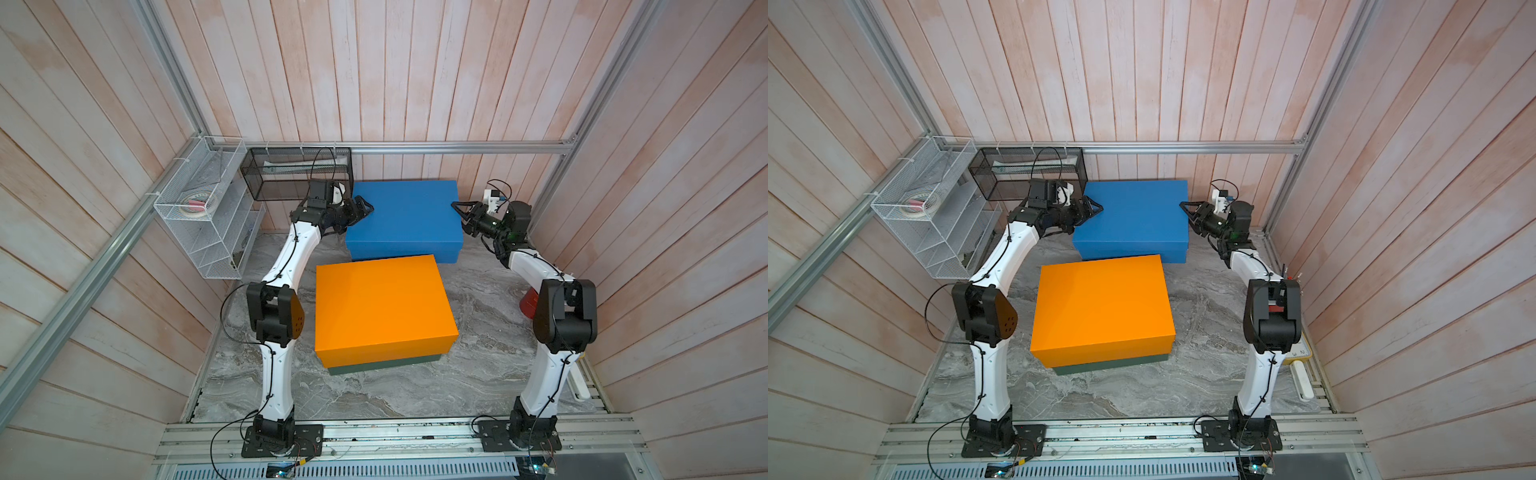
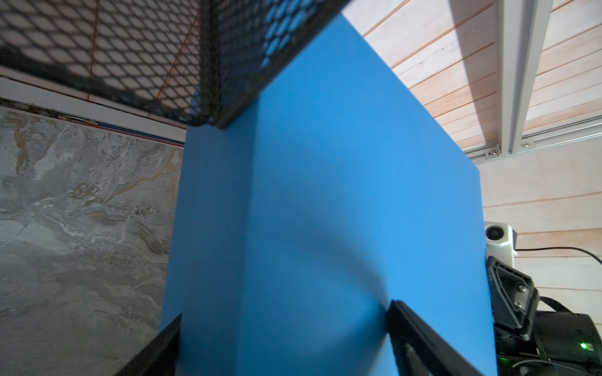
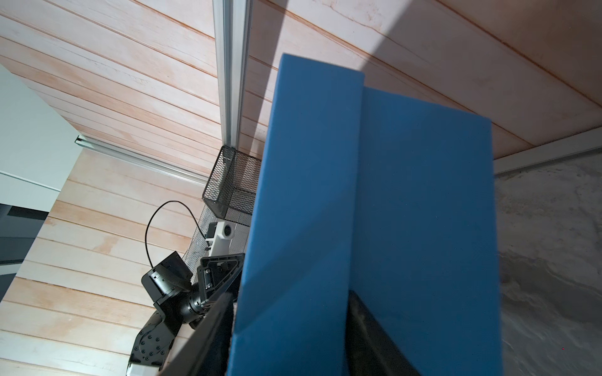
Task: Stack the shoeboxes
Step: Pick up the shoebox from the center of the board, then place the shoebox at the shoebox.
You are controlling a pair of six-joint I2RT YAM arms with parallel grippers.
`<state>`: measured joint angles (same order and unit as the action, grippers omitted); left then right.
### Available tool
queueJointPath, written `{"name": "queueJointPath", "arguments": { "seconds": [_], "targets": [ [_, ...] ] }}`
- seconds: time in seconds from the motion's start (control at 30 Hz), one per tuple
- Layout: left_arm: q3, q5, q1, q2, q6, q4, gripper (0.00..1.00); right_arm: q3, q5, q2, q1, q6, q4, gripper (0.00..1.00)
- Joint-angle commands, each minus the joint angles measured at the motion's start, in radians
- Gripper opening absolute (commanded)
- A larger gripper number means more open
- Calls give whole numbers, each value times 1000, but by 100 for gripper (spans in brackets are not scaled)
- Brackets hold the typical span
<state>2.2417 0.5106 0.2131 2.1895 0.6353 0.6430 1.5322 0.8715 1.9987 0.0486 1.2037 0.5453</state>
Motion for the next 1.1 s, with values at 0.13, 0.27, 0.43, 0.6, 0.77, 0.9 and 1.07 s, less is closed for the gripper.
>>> {"name": "queueJointPath", "arguments": {
  "seconds": [0.13,0.27,0.43,0.6,0.77,0.9,1.07],
  "targets": [
    [-11,215,143,-86,-5,-76,90,24,216,-62,124,16,-2,54],
    [-13,207,145,-104,-9,-70,90,31,212,-79,125,16,-7,54],
    [-13,204,145,-126,-8,-58,90,46,212,-99,132,19,-28,54],
    [-16,203,147,-152,-1,-48,90,51,213,-121,142,17,-64,54],
    [-22,200,152,-183,7,-36,90,46,213,-147,148,16,-93,54],
    [-34,195,161,-212,7,-38,90,51,207,-168,154,10,-111,54],
    [-39,187,172,-237,7,-39,90,62,199,-188,163,7,-129,54]
  ]
}}
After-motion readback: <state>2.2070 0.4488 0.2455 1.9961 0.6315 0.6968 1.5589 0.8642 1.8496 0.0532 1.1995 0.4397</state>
